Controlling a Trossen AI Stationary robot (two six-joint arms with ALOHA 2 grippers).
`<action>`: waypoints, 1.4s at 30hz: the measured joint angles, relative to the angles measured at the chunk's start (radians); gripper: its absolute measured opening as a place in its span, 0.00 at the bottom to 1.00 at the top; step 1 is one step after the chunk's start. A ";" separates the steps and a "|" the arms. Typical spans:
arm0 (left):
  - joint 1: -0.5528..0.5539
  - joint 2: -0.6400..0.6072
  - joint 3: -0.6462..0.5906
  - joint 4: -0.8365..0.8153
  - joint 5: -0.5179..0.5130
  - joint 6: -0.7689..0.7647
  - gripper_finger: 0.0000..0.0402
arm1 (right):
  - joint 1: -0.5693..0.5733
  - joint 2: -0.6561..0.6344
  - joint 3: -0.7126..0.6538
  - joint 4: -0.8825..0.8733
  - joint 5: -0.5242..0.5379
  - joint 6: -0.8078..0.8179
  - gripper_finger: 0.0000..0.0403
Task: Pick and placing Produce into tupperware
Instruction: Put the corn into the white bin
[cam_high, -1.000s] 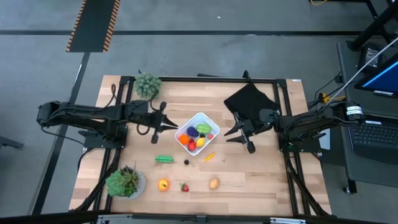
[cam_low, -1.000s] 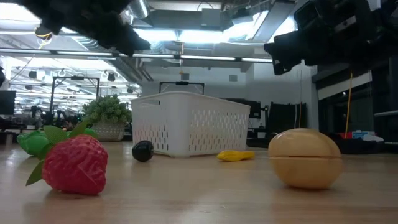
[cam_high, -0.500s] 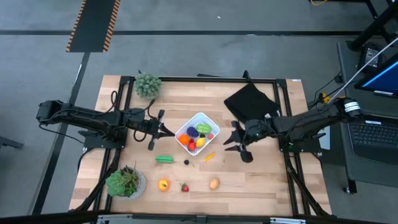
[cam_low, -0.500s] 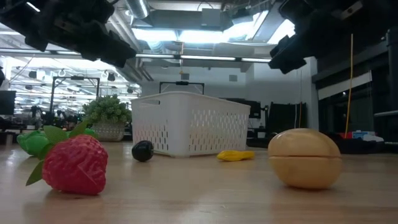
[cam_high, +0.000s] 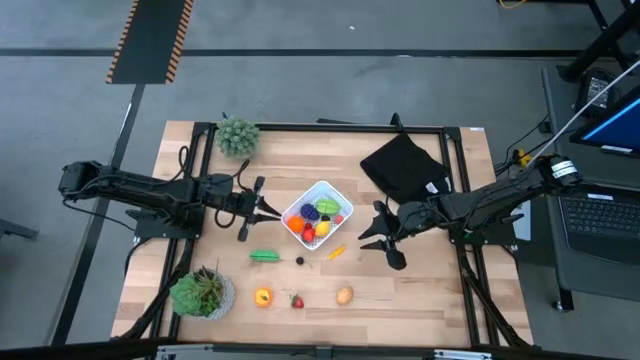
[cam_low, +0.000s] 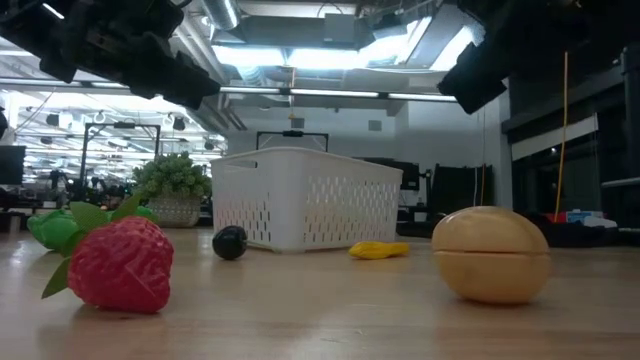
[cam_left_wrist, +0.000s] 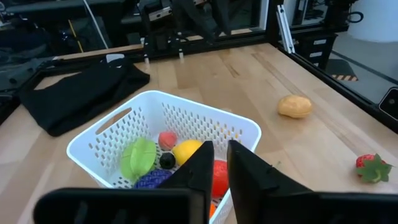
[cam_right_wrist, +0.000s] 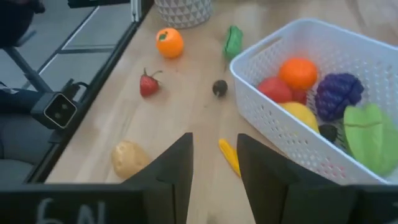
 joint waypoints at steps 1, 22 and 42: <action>0.000 0.000 0.000 0.000 0.000 -0.001 0.11 | 0.000 0.006 0.000 0.013 0.000 -0.005 0.31; 0.000 0.001 0.000 0.000 0.000 -0.035 0.21 | -0.008 0.422 -0.001 0.075 0.000 0.033 0.31; 0.000 0.001 0.000 0.000 -0.001 -0.037 0.18 | -0.077 0.513 0.000 0.220 0.085 -0.218 0.52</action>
